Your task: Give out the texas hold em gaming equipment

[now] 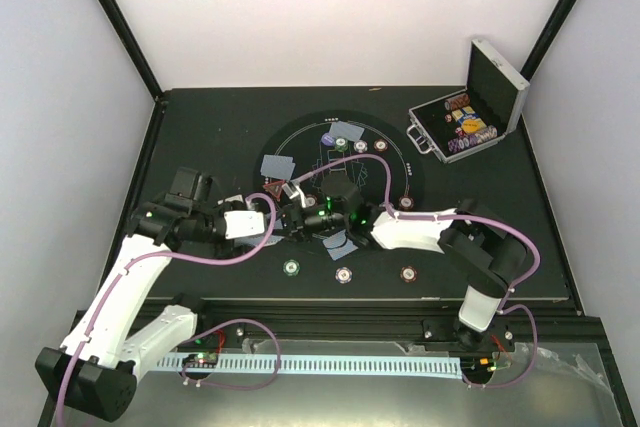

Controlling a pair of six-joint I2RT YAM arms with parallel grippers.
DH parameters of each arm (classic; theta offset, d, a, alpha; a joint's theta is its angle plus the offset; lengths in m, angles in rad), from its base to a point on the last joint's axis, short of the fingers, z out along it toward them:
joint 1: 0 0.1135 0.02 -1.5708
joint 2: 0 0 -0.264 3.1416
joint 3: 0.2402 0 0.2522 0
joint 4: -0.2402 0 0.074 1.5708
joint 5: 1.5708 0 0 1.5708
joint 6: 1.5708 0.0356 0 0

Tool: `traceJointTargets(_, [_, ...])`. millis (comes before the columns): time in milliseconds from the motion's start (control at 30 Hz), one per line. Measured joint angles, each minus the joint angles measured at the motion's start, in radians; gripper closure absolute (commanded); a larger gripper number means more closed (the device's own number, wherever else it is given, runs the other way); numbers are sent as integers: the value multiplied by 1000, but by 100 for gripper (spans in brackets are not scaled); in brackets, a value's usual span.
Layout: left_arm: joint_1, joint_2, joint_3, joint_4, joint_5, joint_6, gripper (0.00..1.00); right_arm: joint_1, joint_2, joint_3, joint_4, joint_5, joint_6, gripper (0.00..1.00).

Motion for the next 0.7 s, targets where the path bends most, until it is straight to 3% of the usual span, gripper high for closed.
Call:
traceJointTargets(100, [-3, 10, 0, -2, 4, -4, 35, 0, 2, -24, 47, 1, 24, 99])
traceJointTargets(133, [-5, 19, 2, -5, 6, -5, 23, 0, 3, -31, 63, 1, 33, 99])
traceJointTargets(200, [-6, 48, 15, -24, 13, -4, 9, 0, 7, -48, 96, 0, 47, 99])
traceJointTargets(400, [-6, 137, 43, -105, 17, 3, 5, 0, 8, -62, 129, -25, 36, 99])
traceJointTargets(700, [-19, 135, 48, -117, 21, 0, 21, 0, 18, -62, 128, -40, 23, 99])
